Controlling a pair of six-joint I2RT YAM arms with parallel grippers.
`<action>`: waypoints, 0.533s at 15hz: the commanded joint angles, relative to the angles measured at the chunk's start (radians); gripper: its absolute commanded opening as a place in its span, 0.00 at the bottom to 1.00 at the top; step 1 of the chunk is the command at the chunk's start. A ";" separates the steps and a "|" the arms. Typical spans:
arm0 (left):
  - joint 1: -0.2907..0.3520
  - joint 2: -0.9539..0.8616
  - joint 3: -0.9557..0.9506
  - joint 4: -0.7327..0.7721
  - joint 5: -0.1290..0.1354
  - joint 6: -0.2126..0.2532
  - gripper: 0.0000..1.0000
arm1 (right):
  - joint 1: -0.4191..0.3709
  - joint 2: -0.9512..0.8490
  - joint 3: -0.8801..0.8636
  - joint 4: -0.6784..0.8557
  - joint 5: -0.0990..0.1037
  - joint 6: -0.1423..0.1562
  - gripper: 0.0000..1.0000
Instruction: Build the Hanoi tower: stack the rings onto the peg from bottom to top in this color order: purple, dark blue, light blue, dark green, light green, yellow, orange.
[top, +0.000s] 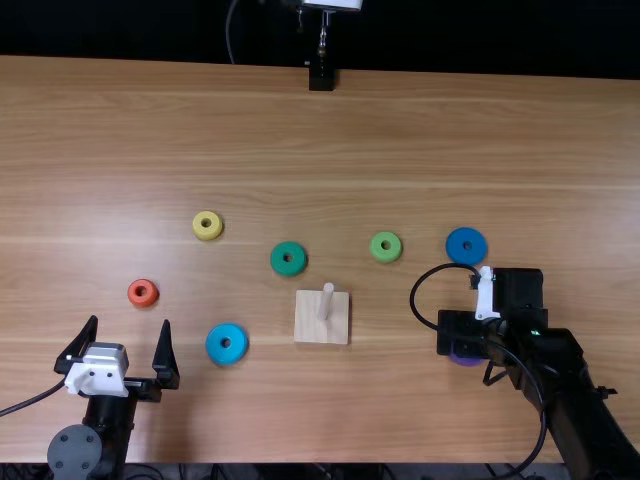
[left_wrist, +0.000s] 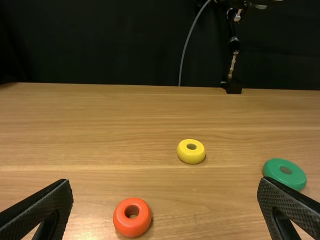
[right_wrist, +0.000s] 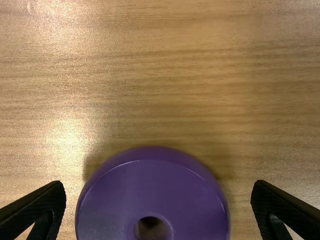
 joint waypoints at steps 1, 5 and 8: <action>0.006 -0.012 -0.017 -0.018 0.008 0.003 1.00 | -0.003 0.017 -0.007 0.002 -0.007 0.006 1.00; 0.006 -0.012 -0.017 -0.018 0.008 0.005 1.00 | -0.003 0.021 0.003 0.002 -0.007 0.006 1.00; 0.006 -0.012 -0.017 -0.018 0.008 0.005 1.00 | -0.004 0.054 0.006 0.000 -0.007 0.006 1.00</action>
